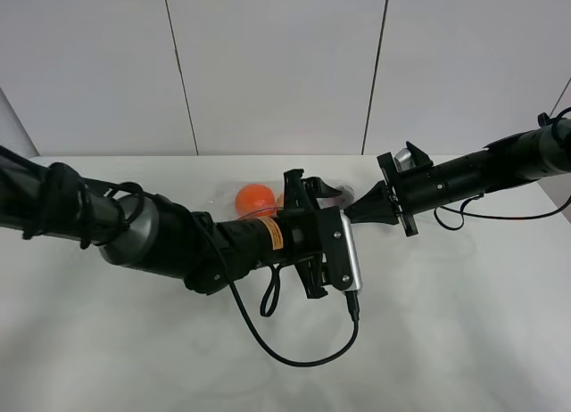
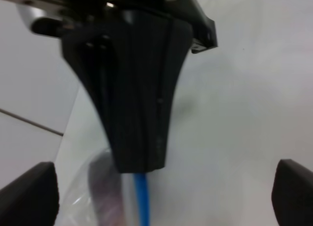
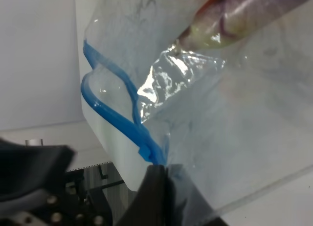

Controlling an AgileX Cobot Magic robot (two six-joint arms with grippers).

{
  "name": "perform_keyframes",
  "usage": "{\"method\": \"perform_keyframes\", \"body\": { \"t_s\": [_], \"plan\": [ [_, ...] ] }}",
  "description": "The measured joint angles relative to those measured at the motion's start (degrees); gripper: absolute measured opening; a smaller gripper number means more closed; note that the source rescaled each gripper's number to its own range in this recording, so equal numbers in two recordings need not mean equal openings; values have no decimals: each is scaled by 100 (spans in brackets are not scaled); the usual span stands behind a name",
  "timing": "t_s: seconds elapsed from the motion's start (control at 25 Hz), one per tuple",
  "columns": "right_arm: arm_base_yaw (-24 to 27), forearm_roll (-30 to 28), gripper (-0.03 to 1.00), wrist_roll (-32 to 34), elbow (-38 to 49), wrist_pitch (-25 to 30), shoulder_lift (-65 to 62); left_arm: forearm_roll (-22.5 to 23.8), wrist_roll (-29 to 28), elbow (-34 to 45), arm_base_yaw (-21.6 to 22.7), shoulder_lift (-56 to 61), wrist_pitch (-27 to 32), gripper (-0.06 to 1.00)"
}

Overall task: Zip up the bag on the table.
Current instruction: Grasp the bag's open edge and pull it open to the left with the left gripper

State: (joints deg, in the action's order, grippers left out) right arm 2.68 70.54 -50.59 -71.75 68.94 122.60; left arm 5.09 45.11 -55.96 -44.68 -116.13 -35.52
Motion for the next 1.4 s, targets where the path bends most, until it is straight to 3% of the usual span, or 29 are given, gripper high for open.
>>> {"method": "perform_keyframes", "body": {
  "t_s": [0.08, 0.2, 0.24, 0.4, 0.52, 0.84, 1.04, 1.16, 1.4],
  "plan": [
    [0, -5, 0, 13, 0, 0, 0, -45, 0, -2, 0, -154, -215, 93],
    [0, -5, 0, 19, 0, 0, 0, -369, 160, -2, 0, -309, -392, 73],
    [0, -5, 0, 21, 0, 0, 0, -369, 160, -2, 0, -309, -392, 73],
    [0, -5, 0, 35, 0, 0, 0, -1040, 450, -6, 0, -408, -539, 51],
    [0, -5, 0, 35, 0, 0, 0, -1260, 569, -6, 0, -440, -847, 43],
    [0, -5, 0, 35, 0, 0, 0, -1303, 600, -6, 0, -440, -959, 40],
    [0, -5, 0, 35, 0, 0, 0, -1688, 600, -6, 0, -442, -954, 34],
    [0, 5, 0, 35, 0, 0, 0, -1695, 600, -6, 0, -442, -954, 34],
    [0, -13, 0, 39, 0, 0, 0, -1723, 738, -6, 0, -442, -560, 33]
  ]
}}
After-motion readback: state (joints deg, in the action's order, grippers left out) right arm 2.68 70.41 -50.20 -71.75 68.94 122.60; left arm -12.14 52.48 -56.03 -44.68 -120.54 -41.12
